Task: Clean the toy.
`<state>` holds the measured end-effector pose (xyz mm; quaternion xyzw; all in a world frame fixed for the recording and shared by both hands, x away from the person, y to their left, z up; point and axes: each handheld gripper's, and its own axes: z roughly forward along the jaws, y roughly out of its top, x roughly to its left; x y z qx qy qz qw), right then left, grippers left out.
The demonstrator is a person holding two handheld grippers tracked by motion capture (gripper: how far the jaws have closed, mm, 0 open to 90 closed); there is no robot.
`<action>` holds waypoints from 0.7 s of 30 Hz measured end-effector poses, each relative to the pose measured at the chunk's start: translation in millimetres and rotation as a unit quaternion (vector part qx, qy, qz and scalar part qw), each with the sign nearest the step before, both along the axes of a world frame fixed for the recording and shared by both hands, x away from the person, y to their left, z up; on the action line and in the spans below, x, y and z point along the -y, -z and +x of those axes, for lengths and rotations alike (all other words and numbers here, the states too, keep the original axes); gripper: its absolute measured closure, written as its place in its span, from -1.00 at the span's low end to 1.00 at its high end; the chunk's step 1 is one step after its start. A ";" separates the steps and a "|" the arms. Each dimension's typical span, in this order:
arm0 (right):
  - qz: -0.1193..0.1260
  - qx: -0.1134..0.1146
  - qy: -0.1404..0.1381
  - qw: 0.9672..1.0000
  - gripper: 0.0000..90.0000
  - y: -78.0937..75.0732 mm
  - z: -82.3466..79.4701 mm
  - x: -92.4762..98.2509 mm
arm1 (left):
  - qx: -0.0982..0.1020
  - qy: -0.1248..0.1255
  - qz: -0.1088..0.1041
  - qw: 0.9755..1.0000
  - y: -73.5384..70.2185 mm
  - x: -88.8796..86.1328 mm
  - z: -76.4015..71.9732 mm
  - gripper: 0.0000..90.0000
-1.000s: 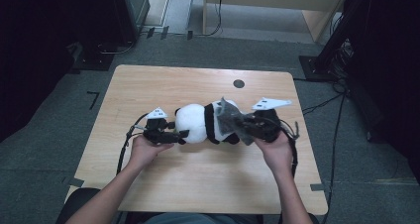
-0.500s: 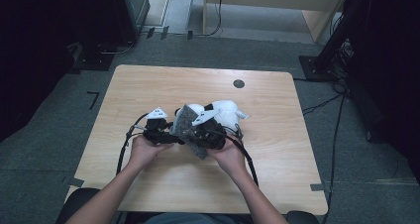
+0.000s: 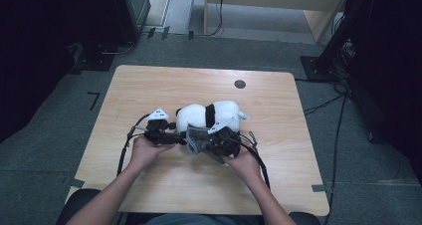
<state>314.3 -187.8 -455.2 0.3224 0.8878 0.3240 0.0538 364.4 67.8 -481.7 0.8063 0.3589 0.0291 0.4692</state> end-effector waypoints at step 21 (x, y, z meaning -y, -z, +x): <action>0.014 -0.036 0.090 0.995 0.82 0.6 -10.4 98.9 | -0.003 -0.001 -0.002 1.000 -0.1 0.3 0.7 -0.18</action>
